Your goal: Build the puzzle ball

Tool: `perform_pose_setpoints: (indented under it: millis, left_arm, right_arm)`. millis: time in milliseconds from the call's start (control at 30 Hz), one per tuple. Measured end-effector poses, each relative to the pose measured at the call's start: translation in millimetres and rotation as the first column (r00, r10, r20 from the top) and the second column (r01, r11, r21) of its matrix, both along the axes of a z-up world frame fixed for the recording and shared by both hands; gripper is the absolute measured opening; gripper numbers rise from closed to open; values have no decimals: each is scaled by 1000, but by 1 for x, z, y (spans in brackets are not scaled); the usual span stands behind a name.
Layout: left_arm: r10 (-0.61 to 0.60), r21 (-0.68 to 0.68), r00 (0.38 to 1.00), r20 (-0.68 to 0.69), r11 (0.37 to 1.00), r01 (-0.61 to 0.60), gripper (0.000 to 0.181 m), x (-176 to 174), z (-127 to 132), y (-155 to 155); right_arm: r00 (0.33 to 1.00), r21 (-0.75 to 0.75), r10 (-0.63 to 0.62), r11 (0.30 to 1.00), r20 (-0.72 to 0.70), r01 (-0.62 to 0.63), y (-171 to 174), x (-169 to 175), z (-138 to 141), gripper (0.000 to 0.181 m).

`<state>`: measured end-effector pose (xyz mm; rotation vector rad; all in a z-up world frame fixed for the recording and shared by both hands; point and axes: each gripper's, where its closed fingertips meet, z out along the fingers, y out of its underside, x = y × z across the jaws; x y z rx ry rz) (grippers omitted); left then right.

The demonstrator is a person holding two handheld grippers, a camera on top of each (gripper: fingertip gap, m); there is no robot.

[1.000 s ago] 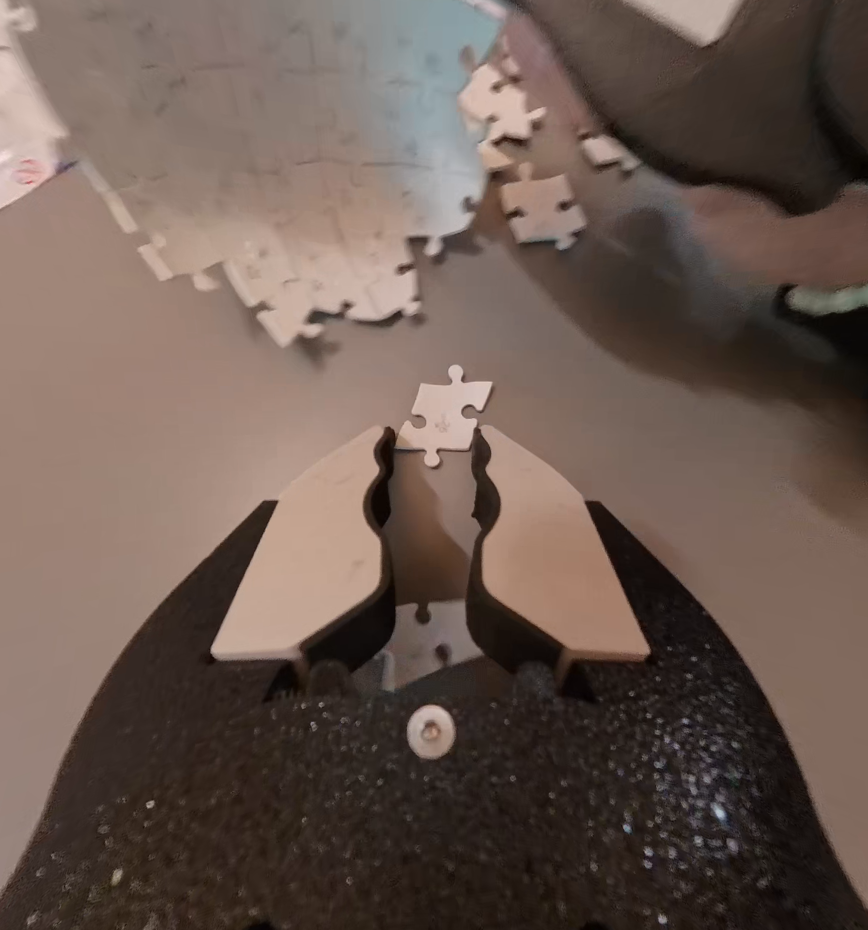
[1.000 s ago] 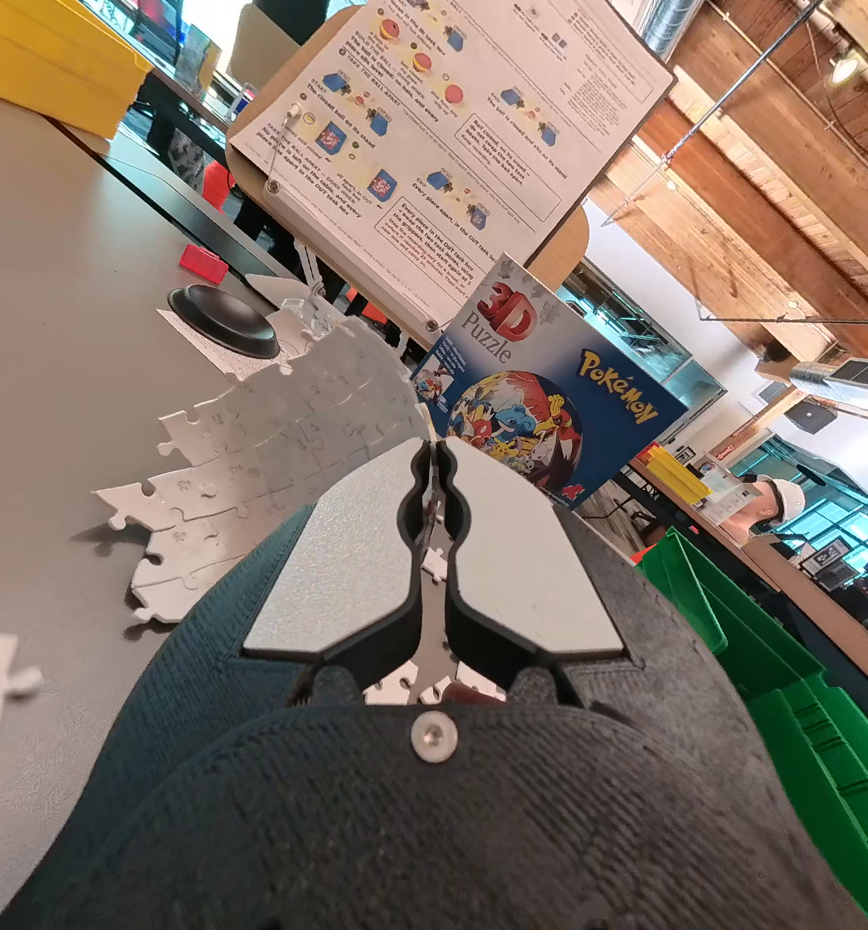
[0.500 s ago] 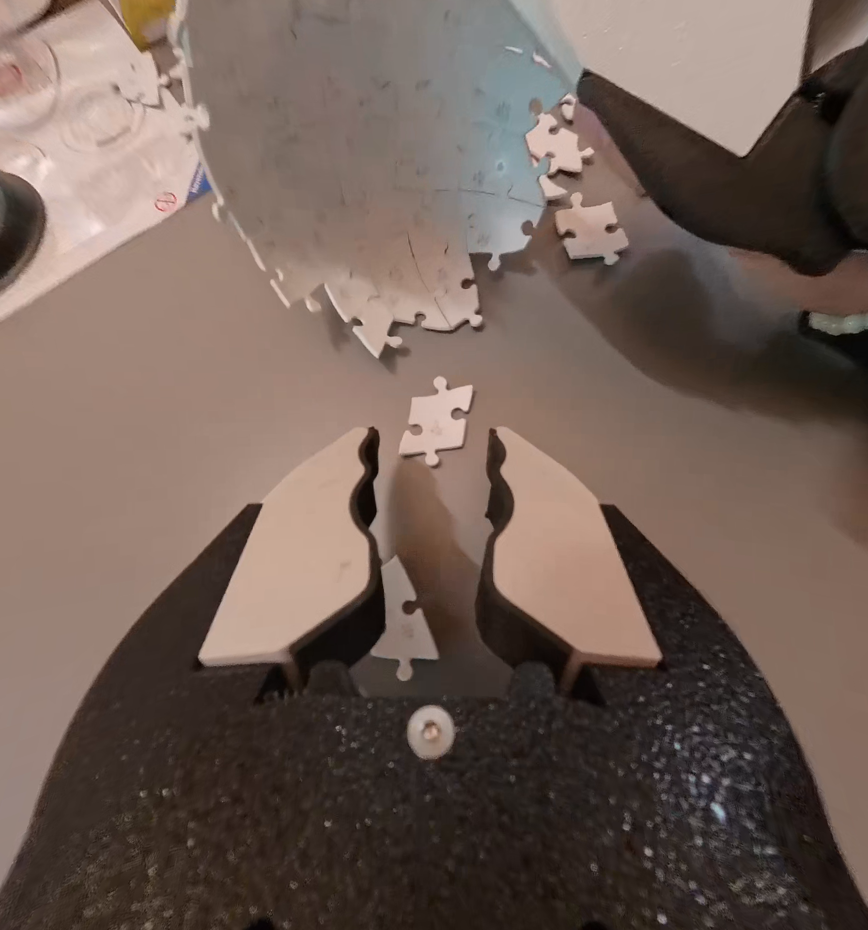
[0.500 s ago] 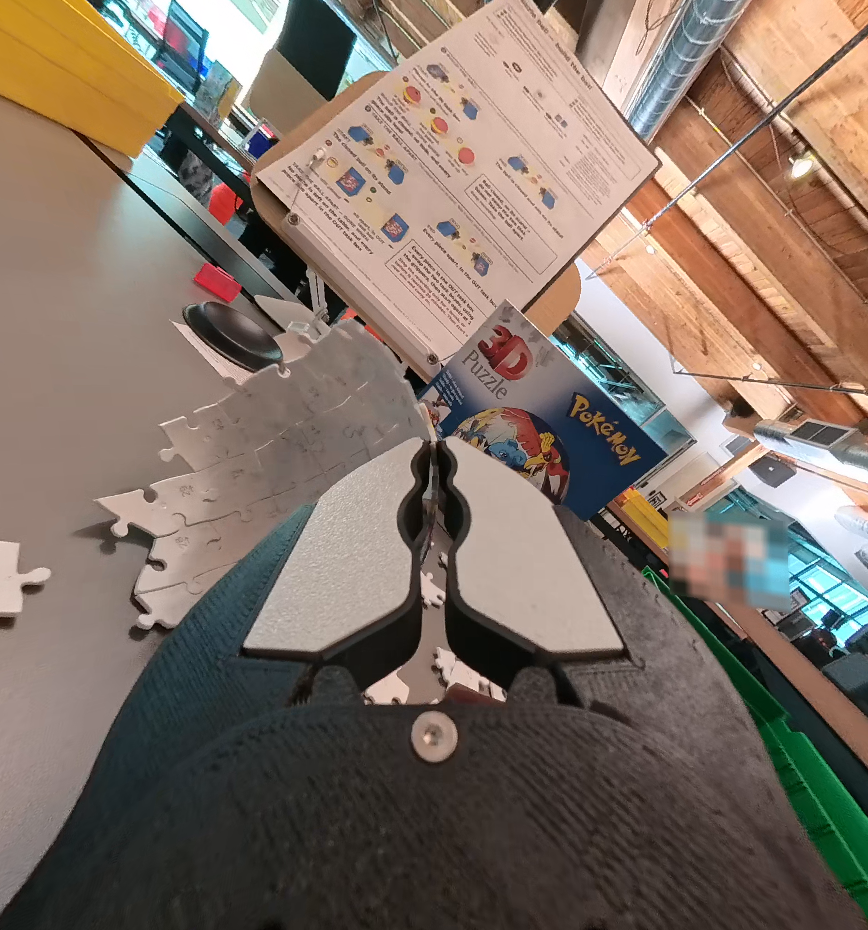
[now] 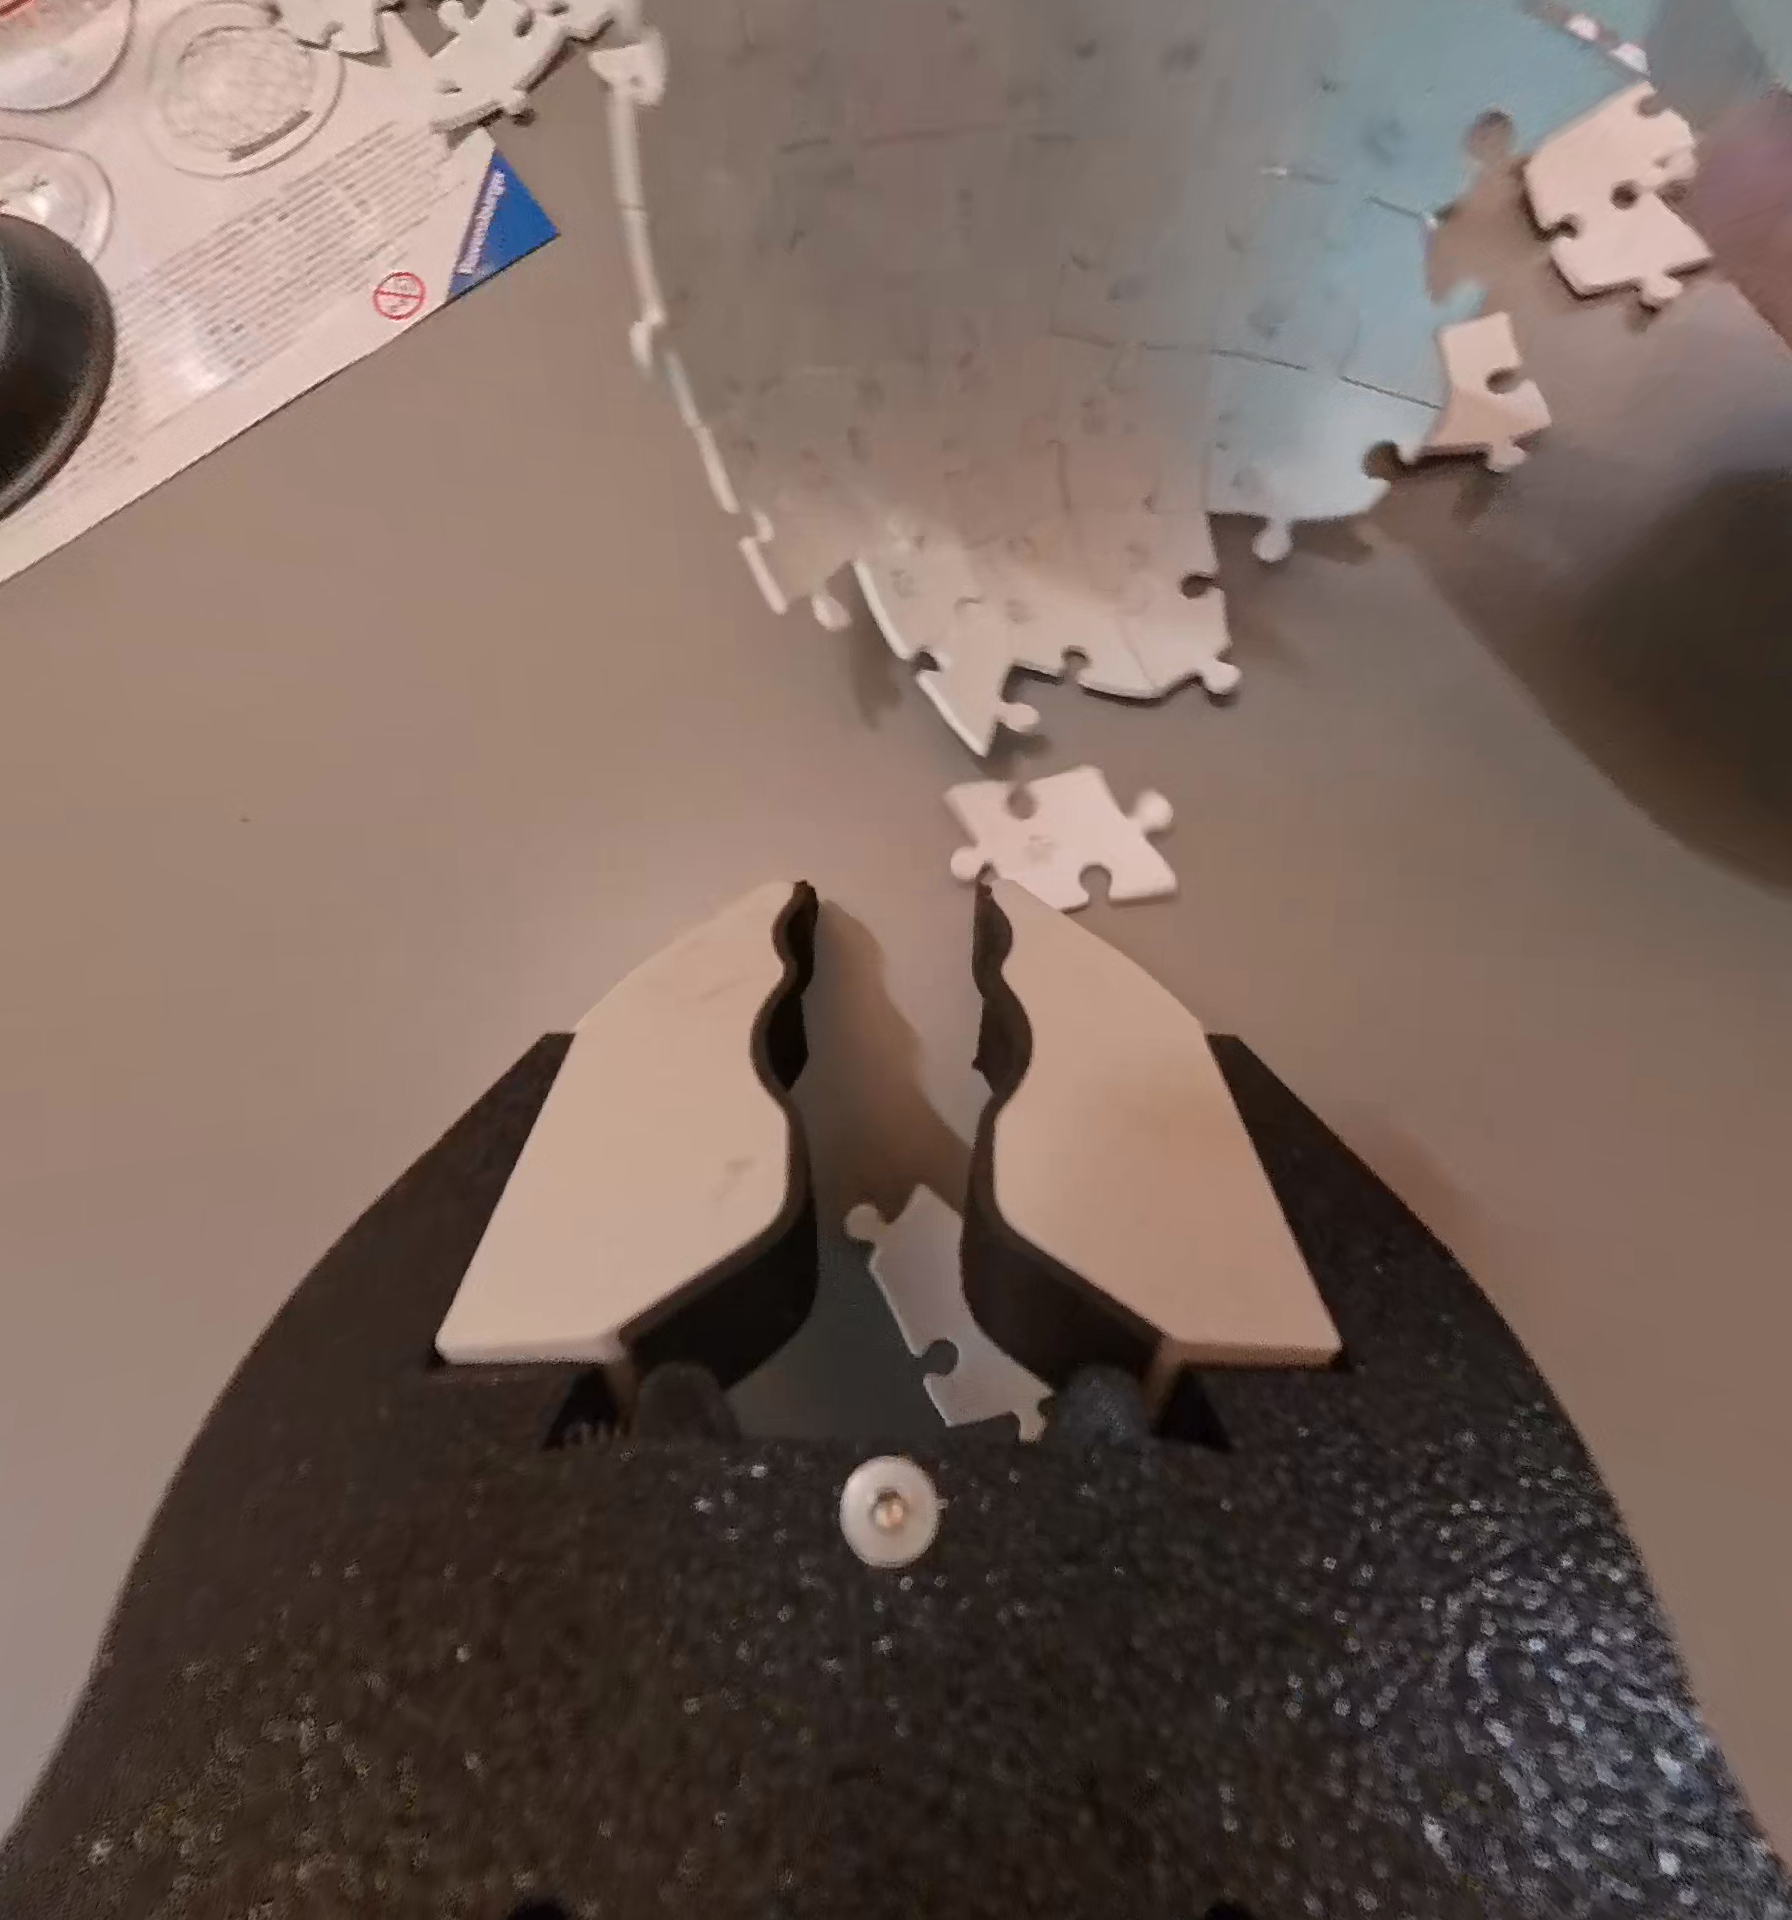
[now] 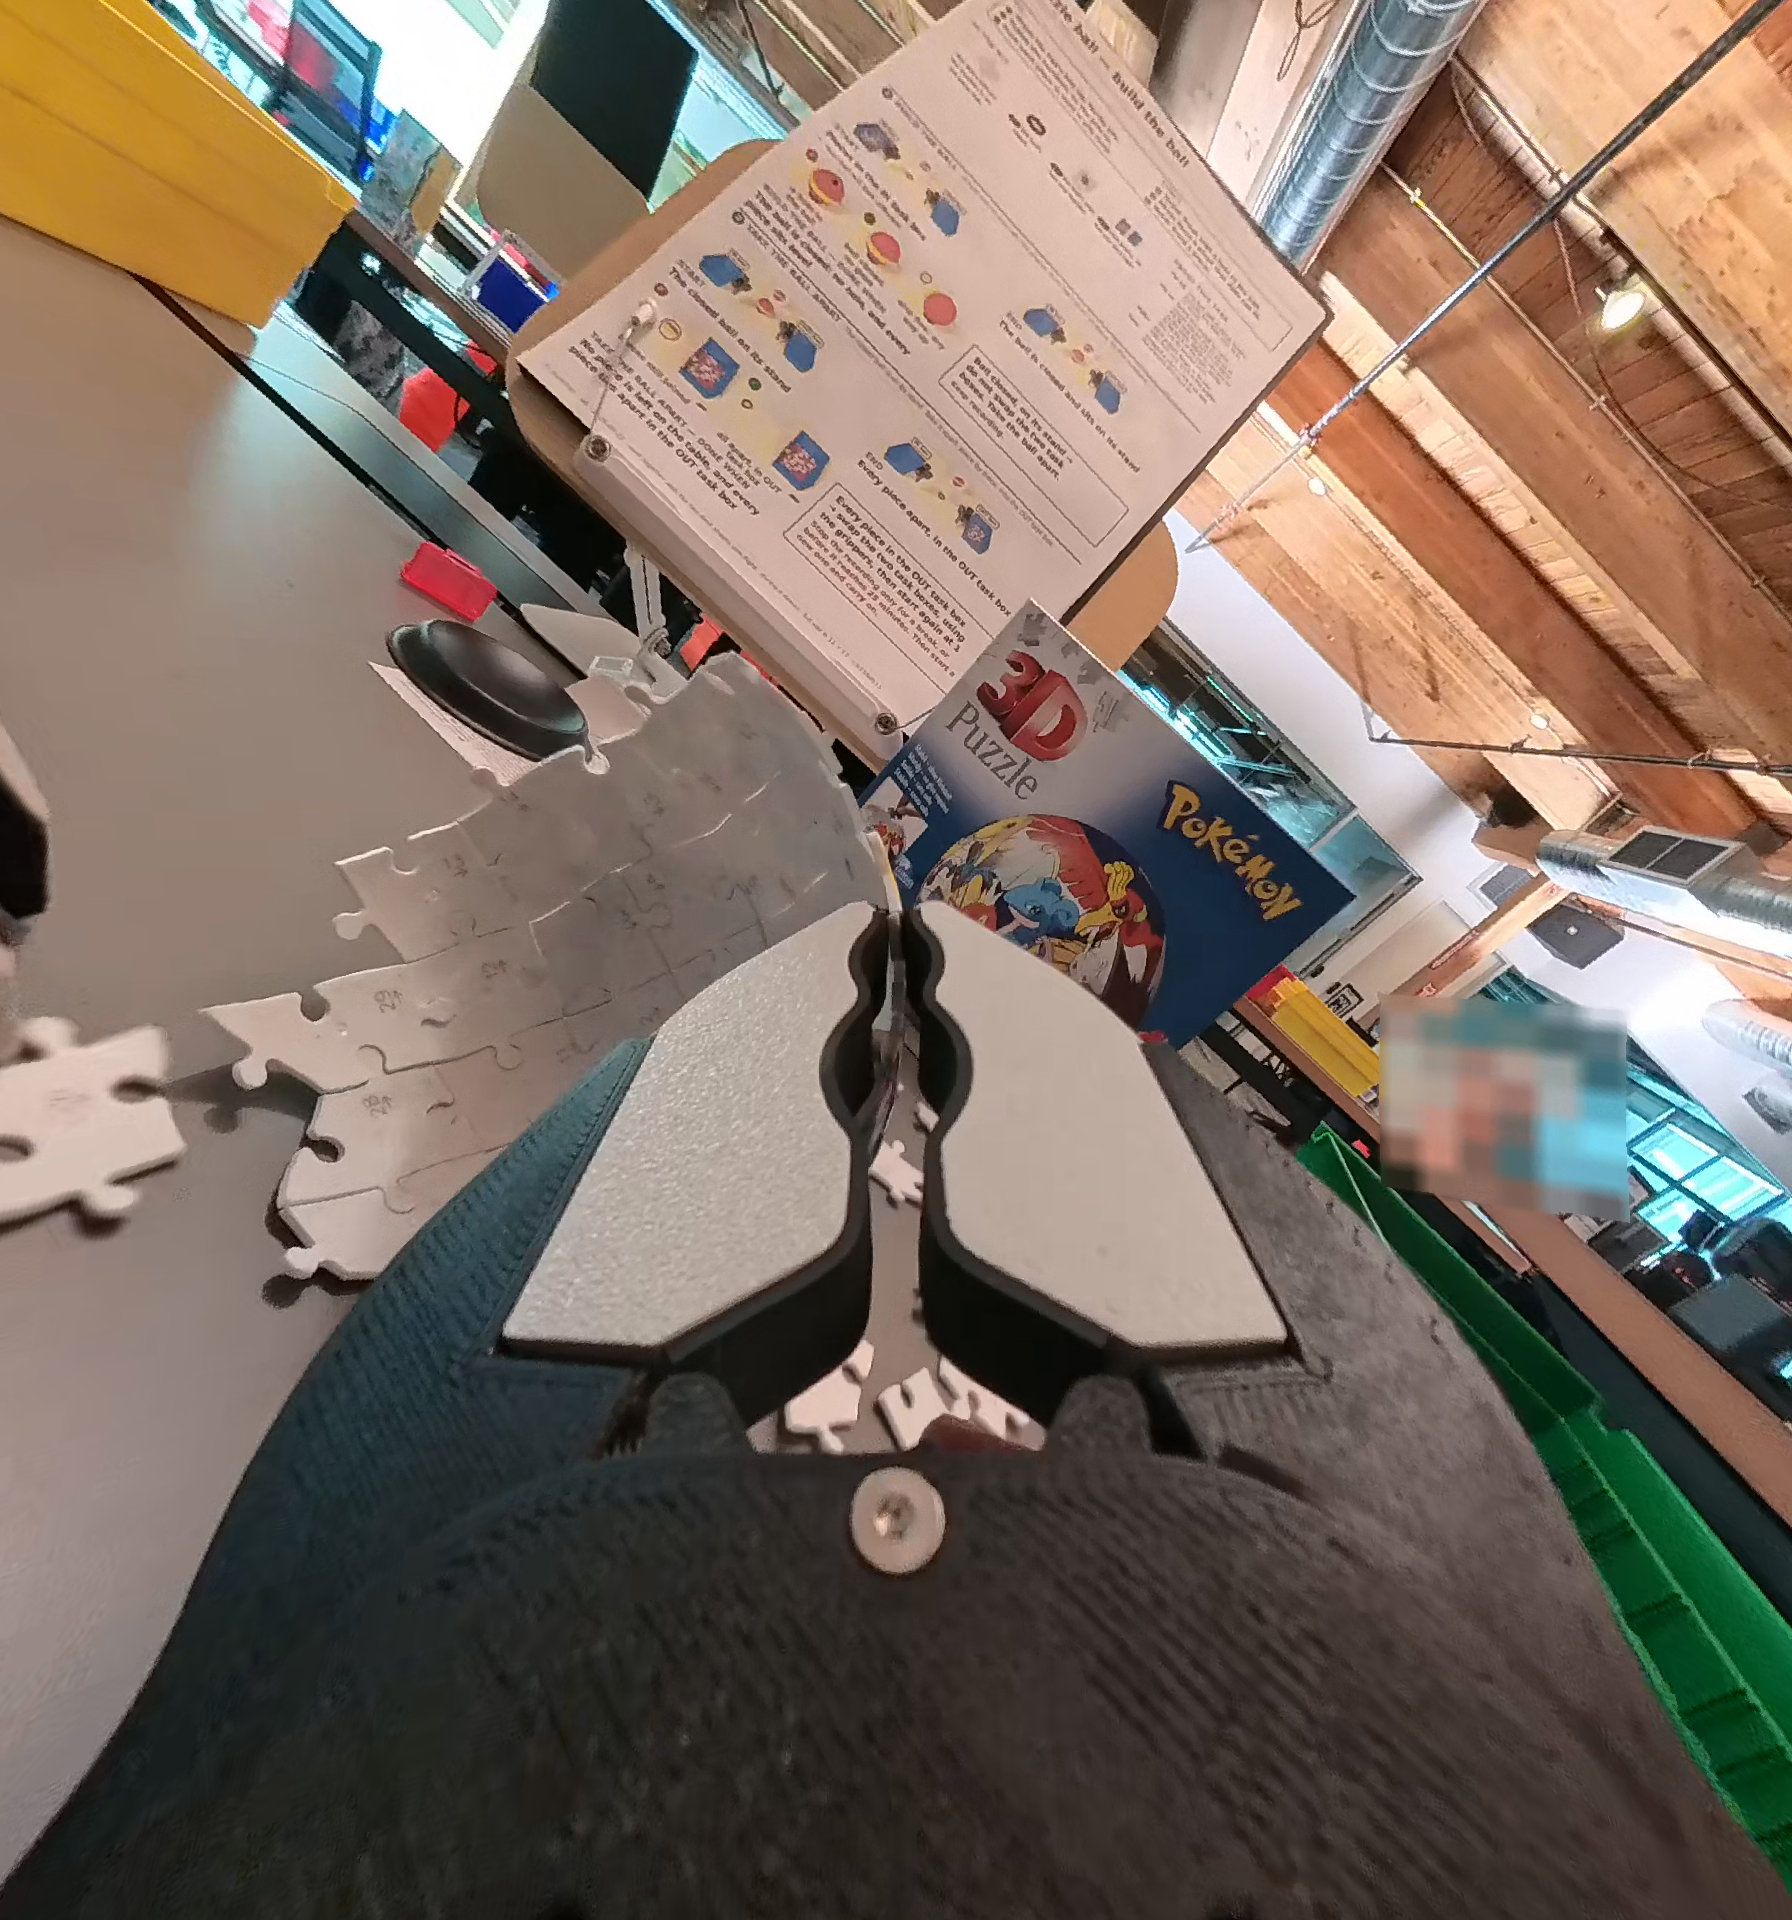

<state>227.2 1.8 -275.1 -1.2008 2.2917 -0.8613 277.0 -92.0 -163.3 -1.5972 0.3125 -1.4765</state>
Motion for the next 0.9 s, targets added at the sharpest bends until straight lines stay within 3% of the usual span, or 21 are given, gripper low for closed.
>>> perform_pose_setpoints:
  millis: [133, 333, 467, 733, 900]
  left_arm:
    - [-30, -51, 999, -28, 998, 29, 32, 0, 3, -1]
    - [-17, -176, 982, 186, 983, 51, 44, 35, 54, -9]
    - [-32, -182, 987, 158, 981, 61, 49, 61, 48, -12]
    - [-258, -148, 933, 251, 942, 301, 17, 74, 46, -35]
    - [-289, -141, 917, 275, 931, 336, 7, 81, 47, -34]
  right_arm:
    - [1000, 16, -11, 1000, -14, 11, -3, -3, -2, 3]
    - [999, 33, -24, 999, -33, 26, -6, 0, -3, 3]
    - [999, 31, -23, 999, -32, 24, -6, -1, -3, 3]
    - [999, 57, -12, 998, -48, 14, -7, 0, -4, 3]
    - [998, 76, -7, 997, -62, 11, -8, 1, -5, 3]
